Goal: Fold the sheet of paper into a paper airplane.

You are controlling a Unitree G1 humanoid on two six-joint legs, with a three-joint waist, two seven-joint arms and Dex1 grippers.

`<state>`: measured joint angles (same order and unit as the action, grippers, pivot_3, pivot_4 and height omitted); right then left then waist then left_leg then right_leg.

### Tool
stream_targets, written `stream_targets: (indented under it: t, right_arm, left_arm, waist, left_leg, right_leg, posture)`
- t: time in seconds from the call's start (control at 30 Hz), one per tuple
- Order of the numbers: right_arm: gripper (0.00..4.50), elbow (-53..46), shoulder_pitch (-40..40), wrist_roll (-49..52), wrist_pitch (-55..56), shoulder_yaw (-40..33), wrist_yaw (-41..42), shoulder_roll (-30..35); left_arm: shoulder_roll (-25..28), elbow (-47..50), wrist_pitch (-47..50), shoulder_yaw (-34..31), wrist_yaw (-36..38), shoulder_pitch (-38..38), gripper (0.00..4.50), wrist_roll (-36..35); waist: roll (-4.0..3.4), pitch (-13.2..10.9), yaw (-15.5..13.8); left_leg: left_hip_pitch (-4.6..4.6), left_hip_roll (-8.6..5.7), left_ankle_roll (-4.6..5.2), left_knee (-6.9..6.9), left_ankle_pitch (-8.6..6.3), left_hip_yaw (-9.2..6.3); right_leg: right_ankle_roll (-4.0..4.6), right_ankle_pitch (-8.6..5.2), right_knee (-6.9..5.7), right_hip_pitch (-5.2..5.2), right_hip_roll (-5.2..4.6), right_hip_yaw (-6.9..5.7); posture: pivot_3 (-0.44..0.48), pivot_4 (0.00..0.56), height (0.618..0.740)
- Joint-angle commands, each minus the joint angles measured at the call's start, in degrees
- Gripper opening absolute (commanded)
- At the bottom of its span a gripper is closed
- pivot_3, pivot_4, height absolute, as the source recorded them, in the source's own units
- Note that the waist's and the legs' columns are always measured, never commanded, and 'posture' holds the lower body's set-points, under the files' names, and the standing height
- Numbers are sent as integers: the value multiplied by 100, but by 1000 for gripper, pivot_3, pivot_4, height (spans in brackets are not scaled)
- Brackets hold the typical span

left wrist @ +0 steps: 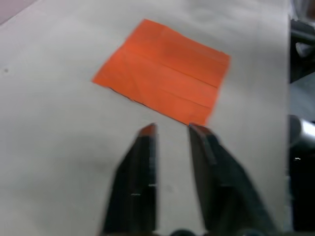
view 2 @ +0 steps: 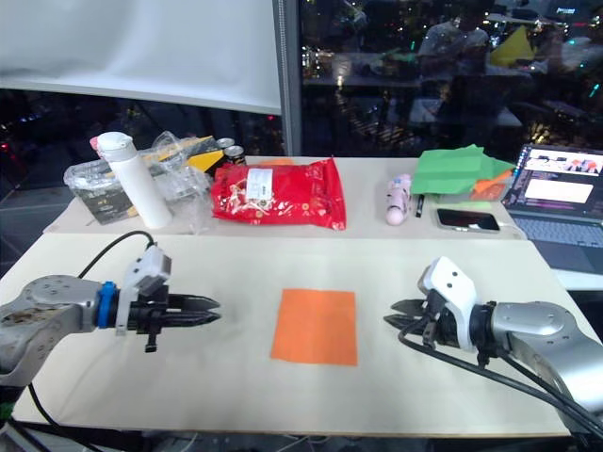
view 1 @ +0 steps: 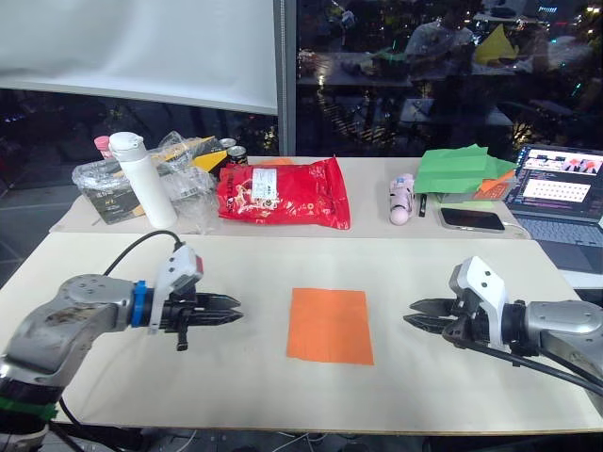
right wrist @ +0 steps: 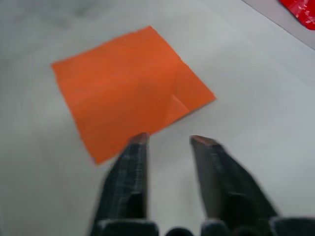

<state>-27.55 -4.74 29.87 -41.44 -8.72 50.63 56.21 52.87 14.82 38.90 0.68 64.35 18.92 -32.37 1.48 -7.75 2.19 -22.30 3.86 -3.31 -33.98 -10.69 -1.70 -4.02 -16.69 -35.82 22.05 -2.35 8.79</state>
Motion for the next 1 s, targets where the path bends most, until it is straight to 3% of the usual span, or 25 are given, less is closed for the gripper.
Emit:
stream_targets:
  t: [0.03, 0.2, 0.43, 0.67, 0.87, 1.0]
  right_arm:
    - [19, -79, -129, -188, 114, 150, -137, -61]
    - [19, -182, -353, -488, -95, 580, -783, -572]
    - [19, -41, -636, -1088, -260, 1096, -1448, -961]
    - [19, -40, -679, -1402, -409, 1304, -1703, -1066]
    - [19, -14, -667, -2077, 196, 1602, -1568, -706]
    - [19, 310, -864, -2382, 556, 1902, -1406, -658]
  left_arm:
    - [-318, -30, -34, 293, -168, 352, 0, 177]
    - [-1080, 1, 12, 975, -543, 639, 0, 515]
    - [-2085, -960, -275, 1732, -956, 1167, 0, 1292]
    - [-2483, -1595, -692, 2449, -1091, 1204, 0, 2149]
    - [-3230, -2071, -139, 2644, -1557, 1336, 0, 2409]
    - [-3288, -1994, 117, 2719, -1573, 1366, 0, 2535]
  waist:
    - [1, 0, 9]
    - [-2, 4, 36]
    - [-7, 7, 18]
    - [-13, 10, 19]
    - [-36, 26, -18]
    - [-32, 29, -2]
  left_leg:
    - [-6, 0, 0, 0, 0, 0]
    - [-5, 0, 1, 1, 1, -5]
    - [-13, -2, 2, -22, 1, -18]
    - [-10, -4, 2, -24, 1, -22]
    - [0, -11, 5, -37, -1, -27]
    - [7, -17, 20, -55, -11, -38]
  right_leg:
    - [-15, 9, -2, -4, 1, 0]
    - [-20, 12, -8, -6, 3, 0]
    - [-24, 14, -15, -12, 12, 1]
    - [-25, 14, -14, -21, 12, 0]
    - [-32, 11, -14, -45, 12, 0]
    - [-40, 5, -1, -75, 12, -1]
  posture:
    - [0, 150, 712]
    - [0, 150, 712]
    - [0, 150, 712]
    - [0, 150, 712]
    - [0, 150, 712]
    - [0, 150, 712]
